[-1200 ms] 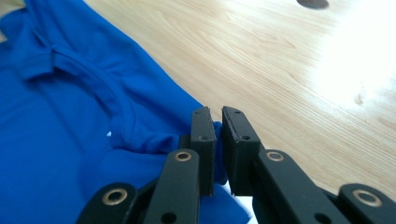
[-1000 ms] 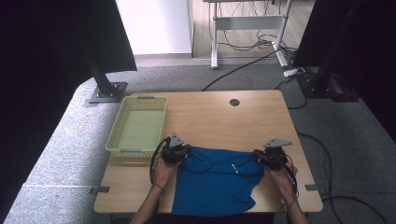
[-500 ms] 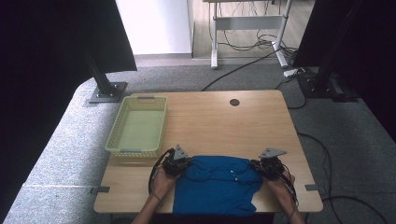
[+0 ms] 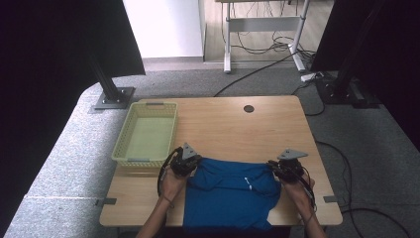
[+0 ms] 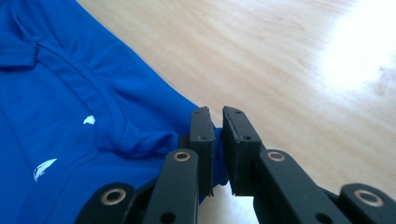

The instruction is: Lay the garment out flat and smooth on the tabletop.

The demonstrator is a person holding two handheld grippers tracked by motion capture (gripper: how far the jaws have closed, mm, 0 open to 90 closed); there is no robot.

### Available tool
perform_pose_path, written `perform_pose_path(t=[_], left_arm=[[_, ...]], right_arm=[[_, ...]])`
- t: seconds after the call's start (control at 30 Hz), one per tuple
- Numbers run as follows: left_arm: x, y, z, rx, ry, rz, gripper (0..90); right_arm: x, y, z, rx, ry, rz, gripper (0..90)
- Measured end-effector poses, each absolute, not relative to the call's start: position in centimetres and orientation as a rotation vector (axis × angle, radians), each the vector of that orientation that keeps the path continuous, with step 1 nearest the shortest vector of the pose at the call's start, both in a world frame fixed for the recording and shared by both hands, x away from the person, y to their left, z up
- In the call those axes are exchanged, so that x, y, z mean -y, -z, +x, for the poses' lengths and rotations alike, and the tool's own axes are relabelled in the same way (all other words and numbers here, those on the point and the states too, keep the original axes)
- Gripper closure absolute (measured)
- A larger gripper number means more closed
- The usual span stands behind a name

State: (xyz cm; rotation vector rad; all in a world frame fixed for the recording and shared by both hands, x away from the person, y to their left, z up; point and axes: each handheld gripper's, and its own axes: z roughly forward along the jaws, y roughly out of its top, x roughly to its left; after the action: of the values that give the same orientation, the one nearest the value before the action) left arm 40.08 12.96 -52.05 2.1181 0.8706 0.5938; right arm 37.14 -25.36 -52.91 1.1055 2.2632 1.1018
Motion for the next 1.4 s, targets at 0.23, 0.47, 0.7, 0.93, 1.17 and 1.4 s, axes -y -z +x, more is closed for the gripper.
perform_pose_path(t=[0.23, 0.47, 0.7, 0.93, 1.17, 1.4], left_arm=[[-12.5, 54.4, 42.2, -0.955, -0.577, 2.178, 87.2], [-13.2, 53.6, 42.5, -0.978, -0.533, 2.126, 75.1], [-11.3, 51.0, 41.4, -0.834, -0.479, 2.103, 55.9], [-8.1, 51.8, 40.6, -0.709, -0.4, 2.197, 56.2], [-5.7, 53.5, 40.6, -0.626, -0.396, 2.313, 59.5], [-4.8, 54.0, 40.6, -0.62, -0.436, 2.366, 77.9]], right_arm=[[25.3, 54.1, 39.4, -2.279, -1.08, 1.142, 82.2], [25.4, 54.3, 39.7, -2.302, -1.1, 1.139, 69.3], [24.4, 52.2, 39.1, -2.288, -1.171, 1.073, 56.3], [22.4, 52.4, 38.5, -2.36, -1.182, 0.984, 54.7], [20.8, 53.7, 38.5, -2.456, -1.12, 0.91, 55.6], [20.0, 54.6, 38.4, -2.498, -1.032, 0.881, 79.0]])
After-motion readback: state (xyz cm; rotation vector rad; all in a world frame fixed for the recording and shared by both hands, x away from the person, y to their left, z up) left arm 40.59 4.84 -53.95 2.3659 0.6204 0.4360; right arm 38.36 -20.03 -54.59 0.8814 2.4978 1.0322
